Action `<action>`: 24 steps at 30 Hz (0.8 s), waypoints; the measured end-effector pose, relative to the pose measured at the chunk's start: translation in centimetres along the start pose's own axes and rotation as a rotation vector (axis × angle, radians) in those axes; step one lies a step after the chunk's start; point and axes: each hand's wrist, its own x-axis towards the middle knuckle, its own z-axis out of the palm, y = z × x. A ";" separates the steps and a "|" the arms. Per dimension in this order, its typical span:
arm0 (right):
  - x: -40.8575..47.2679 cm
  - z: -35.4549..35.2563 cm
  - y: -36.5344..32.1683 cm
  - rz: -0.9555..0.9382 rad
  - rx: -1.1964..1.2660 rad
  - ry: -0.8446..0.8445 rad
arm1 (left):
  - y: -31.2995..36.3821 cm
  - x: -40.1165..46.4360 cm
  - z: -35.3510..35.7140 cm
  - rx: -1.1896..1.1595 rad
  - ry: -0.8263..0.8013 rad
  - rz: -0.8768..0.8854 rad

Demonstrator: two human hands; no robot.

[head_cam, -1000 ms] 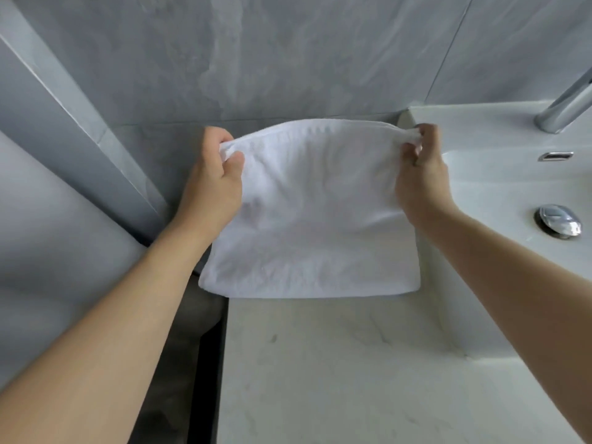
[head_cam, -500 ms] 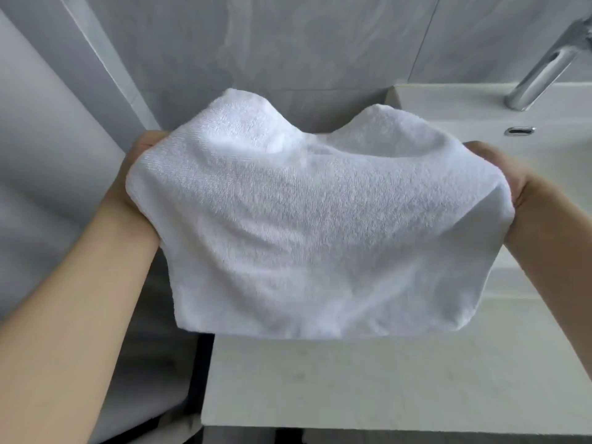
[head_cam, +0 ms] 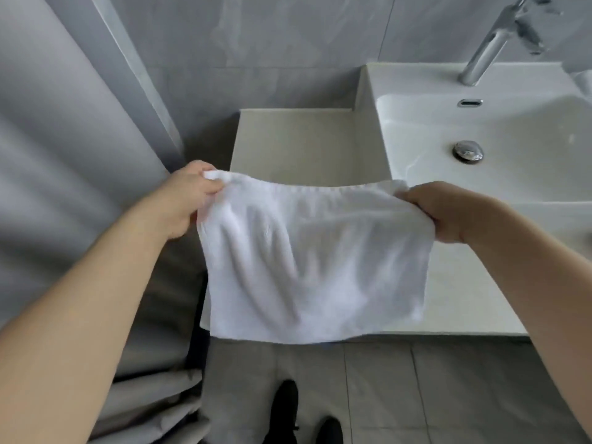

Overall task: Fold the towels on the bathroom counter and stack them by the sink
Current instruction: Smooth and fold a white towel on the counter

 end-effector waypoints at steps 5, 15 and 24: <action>1.8 0.4 4.5 -0.252 -0.297 0.163 | -3.6 1.0 2.2 0.525 0.021 0.121; 1.8 -11.5 14.9 0.135 -0.264 0.321 | -4.6 1.2 16.1 0.431 -0.377 -0.017; 5.4 -21.2 20.6 0.163 -0.667 0.632 | -7.0 -2.4 33.7 0.241 0.080 -0.109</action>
